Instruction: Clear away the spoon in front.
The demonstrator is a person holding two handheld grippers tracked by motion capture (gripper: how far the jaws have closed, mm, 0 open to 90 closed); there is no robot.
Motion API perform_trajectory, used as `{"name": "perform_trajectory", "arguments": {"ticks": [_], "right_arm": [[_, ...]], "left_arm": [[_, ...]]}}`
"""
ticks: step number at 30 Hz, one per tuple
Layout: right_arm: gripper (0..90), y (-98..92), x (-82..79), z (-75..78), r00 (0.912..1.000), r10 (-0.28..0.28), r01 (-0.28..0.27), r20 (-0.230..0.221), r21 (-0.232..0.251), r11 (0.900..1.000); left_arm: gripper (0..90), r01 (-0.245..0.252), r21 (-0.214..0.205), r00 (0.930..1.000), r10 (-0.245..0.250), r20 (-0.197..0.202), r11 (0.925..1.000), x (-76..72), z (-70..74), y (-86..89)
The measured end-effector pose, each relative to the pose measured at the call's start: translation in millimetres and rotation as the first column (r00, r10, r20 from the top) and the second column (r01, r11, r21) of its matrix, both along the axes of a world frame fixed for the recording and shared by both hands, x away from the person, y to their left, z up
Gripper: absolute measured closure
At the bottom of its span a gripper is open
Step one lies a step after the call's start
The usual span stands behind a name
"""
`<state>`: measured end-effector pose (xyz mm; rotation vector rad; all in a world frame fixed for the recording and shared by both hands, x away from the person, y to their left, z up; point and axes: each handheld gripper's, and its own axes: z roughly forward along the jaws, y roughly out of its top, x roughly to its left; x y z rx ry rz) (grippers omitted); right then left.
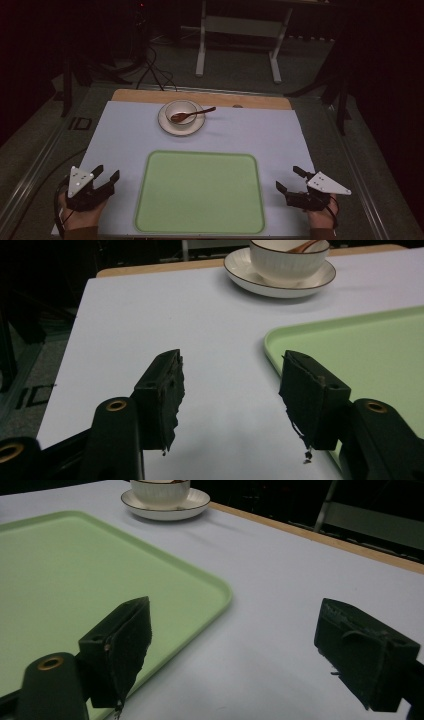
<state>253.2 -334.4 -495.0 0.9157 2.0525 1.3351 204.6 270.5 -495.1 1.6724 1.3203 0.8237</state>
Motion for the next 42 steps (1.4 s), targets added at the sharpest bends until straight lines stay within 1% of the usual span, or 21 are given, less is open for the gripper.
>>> {"name": "perform_trajectory", "arguments": {"ticks": [2,5,11,17,20,23,26,29,35,42], "right_arm": [[14.9,-0.2,-0.5,0.0,1.0,0.001,-0.001,0.001,0.0,1.0],[14.9,-0.4,-0.3,0.1,1.0,0.001,-0.001,0.001,0.004,1.0],[14.9,3.7,0.2,-0.1,0.9999,0.015,-0.015,-0.002,-0.009,0.9998],[14.9,2.7,0.9,-0.3,0.9999,0.013,-0.013,-0.002,-0.008,0.9999],[14.9,3.2,0.8,-0.3,0.9999,0.014,-0.014,-0.002,-0.008,0.9999],[14.9,3.1,0.7,-0.1,0.9999,0.013,-0.013,-0.001,-0.002,0.9999],[14.9,3.0,0.8,0.0,1.0,0.009,-0.009,0.002,-0.003,1.0],[14.9,2.5,0.5,-0.4,1.0,0.005,-0.005,-0.002,0.0,1.0],[14.9,3.6,-0.1,-0.4,1.0,0.004,-0.004,-0.001,-0.005,1.0],[14.9,3.4,-0.1,-0.3,1.0,0.003,-0.003,-0.001,-0.011,0.9999]], "left_arm": [[40.2,-0.001,0.01,1.0,0.001,-0.001,0.9999,0.3,0.1,-1.5],[37.7,-0.002,0.002,1.0,0.002,-0.001,1.0,0.5,0.0,-1.6],[37.5,-0.008,-0.006,1.0,0.008,-0.002,1.0,0.7,-0.3,-0.7],[37.8,-0.01,-0.011,0.9999,0.01,-0.002,0.9999,0.4,1.4,-0.5],[37.8,-0.004,-0.046,1.0,0.004,-0.005,0.9989,3.1,3.9,0.5],[37.6,-0.006,-0.055,0.9999,0.006,-0.013,0.9985,6.5,4.6,0.4],[37.0,-0.003,-0.054,0.9999,0.003,-0.011,0.9986,10.7,8.7,-2.9],[37.0,0.018,-0.033,0.9998,-0.018,-0.004,0.9993,14.8,14.9,-7.8],[36.6,0.038,-0.033,0.9993,-0.038,0.007,0.9987,20.6,23.8,-12.8],[36.4,0.058,-0.031,0.9978,-0.057,0.034,0.9978,26.2,36.6,-19.3]]}}
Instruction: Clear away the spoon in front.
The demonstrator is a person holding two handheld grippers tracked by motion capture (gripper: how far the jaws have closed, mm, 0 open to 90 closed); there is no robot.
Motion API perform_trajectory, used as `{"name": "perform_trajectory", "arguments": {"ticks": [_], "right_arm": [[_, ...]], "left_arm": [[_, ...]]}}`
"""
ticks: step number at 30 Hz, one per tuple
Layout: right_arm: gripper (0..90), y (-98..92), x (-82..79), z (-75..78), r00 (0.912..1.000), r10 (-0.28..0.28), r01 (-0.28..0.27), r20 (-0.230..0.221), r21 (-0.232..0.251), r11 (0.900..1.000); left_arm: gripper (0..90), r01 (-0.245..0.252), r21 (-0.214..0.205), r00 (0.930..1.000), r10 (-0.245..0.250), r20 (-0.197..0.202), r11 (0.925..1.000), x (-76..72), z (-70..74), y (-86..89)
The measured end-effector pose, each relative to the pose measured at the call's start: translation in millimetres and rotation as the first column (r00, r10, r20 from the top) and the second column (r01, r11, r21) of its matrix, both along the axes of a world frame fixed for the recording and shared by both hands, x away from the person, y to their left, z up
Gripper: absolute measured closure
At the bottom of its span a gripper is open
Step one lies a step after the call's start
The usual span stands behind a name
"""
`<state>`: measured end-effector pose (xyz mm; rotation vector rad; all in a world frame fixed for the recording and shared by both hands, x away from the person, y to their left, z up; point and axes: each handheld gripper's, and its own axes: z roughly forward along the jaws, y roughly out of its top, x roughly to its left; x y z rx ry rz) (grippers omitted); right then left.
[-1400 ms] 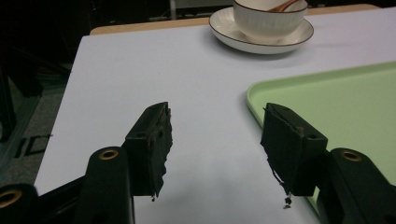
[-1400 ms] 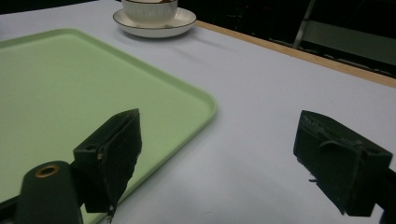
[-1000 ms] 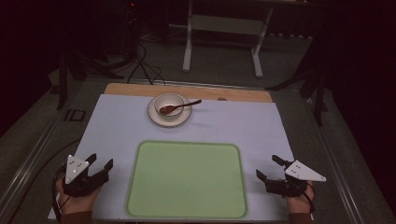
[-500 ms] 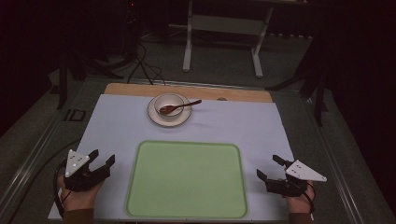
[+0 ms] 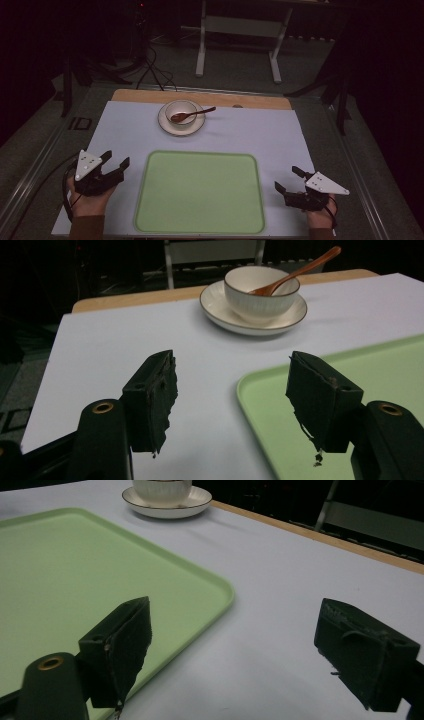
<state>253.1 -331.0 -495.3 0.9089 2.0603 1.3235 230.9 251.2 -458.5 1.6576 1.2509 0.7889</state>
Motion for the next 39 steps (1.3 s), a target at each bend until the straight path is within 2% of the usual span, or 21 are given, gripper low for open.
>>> {"name": "perform_trajectory", "arguments": {"ticks": [15,26,32,39], "right_arm": [[14.9,-0.7,-0.1,0.2,1.0,-0.003,0.003,-0.001,0.001,1.0],[14.9,-1.3,0.0,0.3,1.0,-0.003,0.003,0.0,0.001,1.0],[14.9,-1.6,0.0,0.3,1.0,-0.003,0.003,0.0,0.002,1.0],[14.9,-2.1,0.2,0.3,1.0,-0.003,0.003,0.0,0.003,1.0]], "left_arm": [[35.7,0.039,0.031,0.9986,-0.04,0.035,0.9988,24.1,22.6,-18.0],[35.3,0.077,0.057,0.9963,-0.079,0.034,0.9954,42.7,31.4,-35.0],[33.7,0.103,0.073,0.9944,-0.105,0.015,0.992,53.5,36.0,-44.6],[33.7,0.11,0.077,0.9937,-0.111,0.013,0.991,62.2,39.5,-50.2]]}}
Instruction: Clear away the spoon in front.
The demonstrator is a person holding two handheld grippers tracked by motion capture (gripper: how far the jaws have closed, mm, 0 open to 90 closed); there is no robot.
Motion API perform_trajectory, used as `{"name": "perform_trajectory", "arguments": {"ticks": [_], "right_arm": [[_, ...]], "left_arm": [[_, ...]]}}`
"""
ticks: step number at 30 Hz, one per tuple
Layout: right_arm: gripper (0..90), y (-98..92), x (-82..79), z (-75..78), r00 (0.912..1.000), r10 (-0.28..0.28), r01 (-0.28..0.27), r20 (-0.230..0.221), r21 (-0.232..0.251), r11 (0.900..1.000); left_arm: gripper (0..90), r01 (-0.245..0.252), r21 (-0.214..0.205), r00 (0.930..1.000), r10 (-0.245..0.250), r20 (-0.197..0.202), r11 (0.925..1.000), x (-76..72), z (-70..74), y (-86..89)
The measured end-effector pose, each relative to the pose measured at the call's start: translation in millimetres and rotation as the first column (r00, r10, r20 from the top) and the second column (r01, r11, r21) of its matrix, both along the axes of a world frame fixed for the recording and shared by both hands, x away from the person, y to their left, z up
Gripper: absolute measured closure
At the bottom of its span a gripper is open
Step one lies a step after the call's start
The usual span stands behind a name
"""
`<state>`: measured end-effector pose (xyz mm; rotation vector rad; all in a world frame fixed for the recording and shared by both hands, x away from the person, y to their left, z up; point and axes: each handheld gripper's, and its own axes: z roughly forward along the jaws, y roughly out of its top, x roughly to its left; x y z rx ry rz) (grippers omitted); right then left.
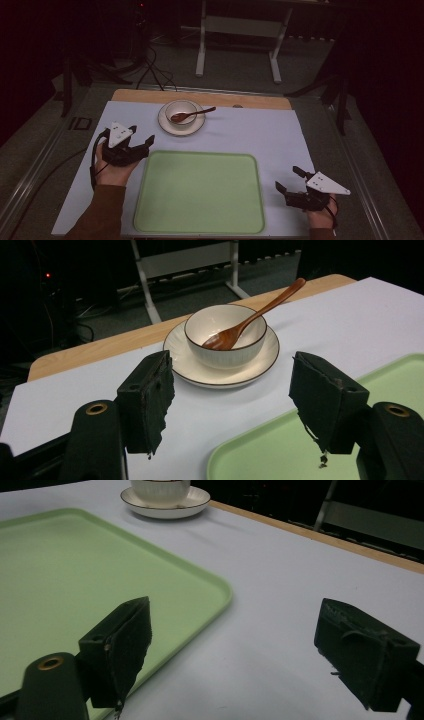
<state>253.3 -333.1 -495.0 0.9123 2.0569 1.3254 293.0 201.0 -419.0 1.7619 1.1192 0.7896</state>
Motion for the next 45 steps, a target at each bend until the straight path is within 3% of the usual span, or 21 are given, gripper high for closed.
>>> {"name": "perform_trajectory", "arguments": {"ticks": [20,45], "right_arm": [[14.9,0.0,0.0,0.0,1.0,0.001,-0.001,-0.002,-0.001,1.0],[14.9,-1.0,0.0,0.0,1.0,0.0,0.0,-0.002,0.005,1.0]], "left_arm": [[32.9,-0.012,-0.026,0.9999,0.012,-0.008,0.9996,22.9,9.3,-1.0],[33.3,-0.008,-0.027,0.9997,0.007,-0.022,0.9996,54.3,16.6,-9.4]]}}
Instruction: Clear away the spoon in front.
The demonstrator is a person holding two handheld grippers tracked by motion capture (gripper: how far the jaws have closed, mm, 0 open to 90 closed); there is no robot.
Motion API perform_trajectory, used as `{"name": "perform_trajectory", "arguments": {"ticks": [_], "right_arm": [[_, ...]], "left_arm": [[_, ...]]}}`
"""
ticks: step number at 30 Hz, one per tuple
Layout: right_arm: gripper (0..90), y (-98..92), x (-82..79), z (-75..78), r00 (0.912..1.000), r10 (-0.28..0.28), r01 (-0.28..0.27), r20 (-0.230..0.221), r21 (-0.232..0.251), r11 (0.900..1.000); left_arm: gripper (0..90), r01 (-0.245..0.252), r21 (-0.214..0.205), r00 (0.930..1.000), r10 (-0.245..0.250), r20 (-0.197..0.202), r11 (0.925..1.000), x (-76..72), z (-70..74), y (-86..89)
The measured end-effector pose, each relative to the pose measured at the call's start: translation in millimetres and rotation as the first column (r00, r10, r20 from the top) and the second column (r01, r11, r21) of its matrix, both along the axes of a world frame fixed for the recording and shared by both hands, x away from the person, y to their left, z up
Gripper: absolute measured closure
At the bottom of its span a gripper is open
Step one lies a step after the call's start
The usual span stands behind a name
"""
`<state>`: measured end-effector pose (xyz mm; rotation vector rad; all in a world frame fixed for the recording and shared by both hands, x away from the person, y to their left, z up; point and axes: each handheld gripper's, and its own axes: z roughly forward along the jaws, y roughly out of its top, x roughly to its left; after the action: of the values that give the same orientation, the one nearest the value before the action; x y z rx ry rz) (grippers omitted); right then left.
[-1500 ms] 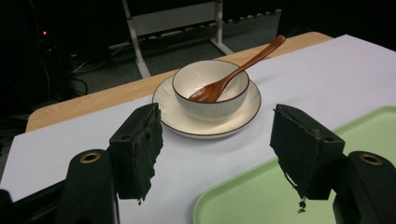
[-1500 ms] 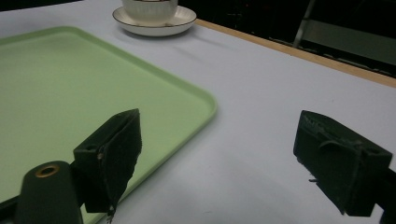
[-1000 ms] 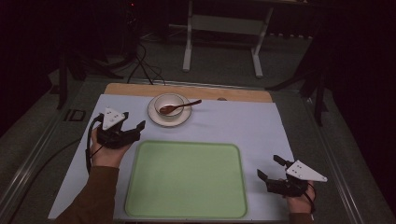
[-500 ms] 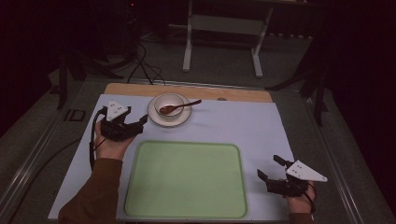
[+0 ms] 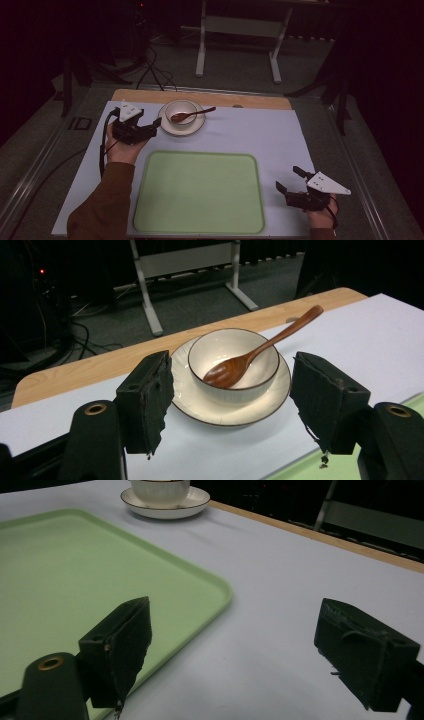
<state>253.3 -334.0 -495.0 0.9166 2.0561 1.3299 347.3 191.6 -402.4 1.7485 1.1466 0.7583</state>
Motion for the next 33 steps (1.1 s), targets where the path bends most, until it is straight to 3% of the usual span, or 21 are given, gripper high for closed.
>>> {"name": "perform_trajectory", "arguments": {"ticks": [8,14,20,33], "right_arm": [[14.9,-0.3,0.0,0.0,1.0,0.0,0.0,0.0,0.0,1.0],[14.9,-0.6,0.1,-0.1,1.0,0.0,0.0,-0.001,0.002,1.0],[14.9,-0.4,0.1,-0.2,1.0,0.0,0.0,-0.002,0.002,1.0],[14.9,-1.6,0.7,-0.8,1.0,-0.004,0.004,-0.005,0.004,1.0]], "left_arm": [[33.5,0.002,0.008,1.0,-0.002,0.001,1.0,8.7,4.8,-2.9],[33.4,0.019,0.063,0.9997,-0.018,-0.015,0.9979,18.5,1.5,-7.1],[33.5,0.028,0.079,0.9992,-0.025,-0.031,0.9965,28.0,-3.6,-11.2],[32.6,0.07,0.074,0.9965,-0.067,-0.05,0.9948,46.0,-7.4,-27.2]]}}
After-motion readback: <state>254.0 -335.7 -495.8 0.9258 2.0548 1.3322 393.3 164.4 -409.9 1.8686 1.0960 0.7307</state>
